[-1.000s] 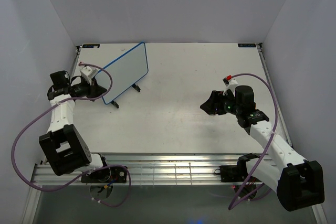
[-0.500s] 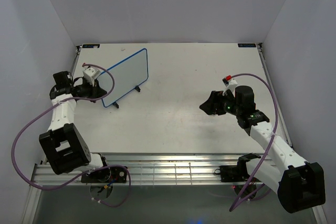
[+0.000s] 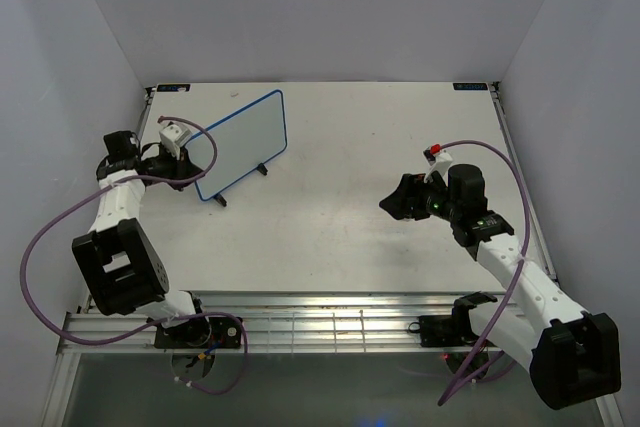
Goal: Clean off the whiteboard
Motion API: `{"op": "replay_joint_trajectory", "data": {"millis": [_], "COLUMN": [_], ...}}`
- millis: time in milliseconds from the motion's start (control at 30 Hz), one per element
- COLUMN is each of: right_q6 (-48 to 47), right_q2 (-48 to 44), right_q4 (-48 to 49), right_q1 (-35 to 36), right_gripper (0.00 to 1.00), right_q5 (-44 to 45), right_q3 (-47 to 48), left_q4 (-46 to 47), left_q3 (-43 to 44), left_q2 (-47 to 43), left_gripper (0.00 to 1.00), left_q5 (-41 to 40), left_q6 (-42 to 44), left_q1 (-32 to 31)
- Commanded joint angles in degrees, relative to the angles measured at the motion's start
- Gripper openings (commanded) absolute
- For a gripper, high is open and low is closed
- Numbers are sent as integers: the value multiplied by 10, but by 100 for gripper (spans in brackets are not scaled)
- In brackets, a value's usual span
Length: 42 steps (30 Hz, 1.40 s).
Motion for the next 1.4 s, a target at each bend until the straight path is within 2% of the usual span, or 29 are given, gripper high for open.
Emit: {"op": "replay_joint_trajectory", "data": {"millis": [0,167,367,500,633,733,867,900,1367], "right_q6": [0,0,2,3,2,2,2,2,3], "right_q2": [-15,-20,-29,-36,-37,-39,-40,-40,-41], "right_q4": [25,25,26,28,26,27,26,26,29], "right_q1": [4,4,6,8,8,9,8,9,9], "right_gripper": [79,79,80,79,79,80,80,80,80], "right_q5": [-11,-13,-17,-17,-14,-14,-14,-14,-18], "right_q3": [-2,-1,-3,-3,0,-1,1,0,-1], "left_q4": [18,37,90,89,112,119,158,170,223], "left_q3": [28,7,-53,-34,-44,-46,-60,-65,-76], "left_q2": [7,17,14,29,36,40,31,29,28], "left_gripper": [0,0,0,0,0,0,0,0,0], "left_q5": [-76,-114,-97,-115,-186,-207,-299,-347,-459], "left_q6": [24,9,-26,-26,-39,-40,-62,-79,-84], "left_q1": [10,19,69,81,81,82,82,82,83]}}
